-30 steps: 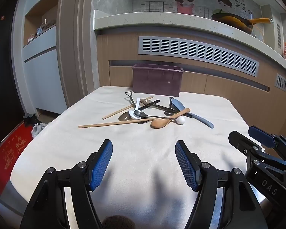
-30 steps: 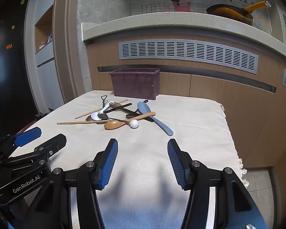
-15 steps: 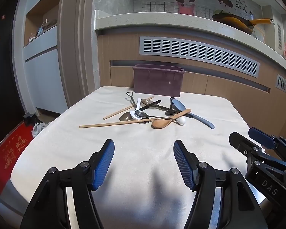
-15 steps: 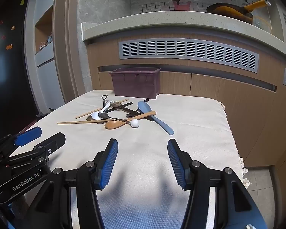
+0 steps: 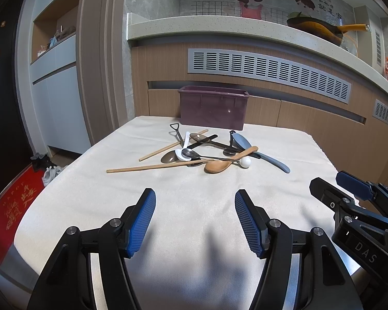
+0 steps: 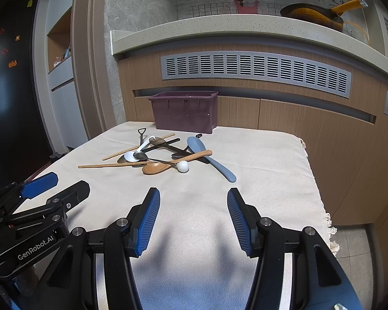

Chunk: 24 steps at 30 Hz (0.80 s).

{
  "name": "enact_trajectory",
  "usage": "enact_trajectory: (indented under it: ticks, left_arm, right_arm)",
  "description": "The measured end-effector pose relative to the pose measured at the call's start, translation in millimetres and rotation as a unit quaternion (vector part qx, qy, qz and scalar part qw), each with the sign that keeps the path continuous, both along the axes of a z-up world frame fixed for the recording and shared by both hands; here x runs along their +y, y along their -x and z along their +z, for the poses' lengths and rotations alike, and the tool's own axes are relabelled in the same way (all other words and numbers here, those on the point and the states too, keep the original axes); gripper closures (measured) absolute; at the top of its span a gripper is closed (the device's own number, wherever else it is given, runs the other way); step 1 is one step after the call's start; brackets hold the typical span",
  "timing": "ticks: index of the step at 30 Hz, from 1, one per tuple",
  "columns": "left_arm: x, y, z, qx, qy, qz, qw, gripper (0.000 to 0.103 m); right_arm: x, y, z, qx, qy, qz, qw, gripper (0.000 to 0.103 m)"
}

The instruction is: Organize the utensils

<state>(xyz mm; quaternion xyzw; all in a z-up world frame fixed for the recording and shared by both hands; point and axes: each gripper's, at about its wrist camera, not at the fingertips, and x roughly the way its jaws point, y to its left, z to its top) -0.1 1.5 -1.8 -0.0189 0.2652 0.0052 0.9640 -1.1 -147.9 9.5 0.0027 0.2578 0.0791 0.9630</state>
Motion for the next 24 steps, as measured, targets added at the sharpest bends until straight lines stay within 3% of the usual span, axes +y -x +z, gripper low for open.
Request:
enact_trajectory:
  ticks: [24]
  left_arm:
    - [1.9, -0.9, -1.4, 0.004, 0.002, 0.000, 1.0000, 0.039]
  right_arm:
    - [-0.4, -0.8, -0.1, 0.001, -0.001, 0.000, 1.000, 0.051]
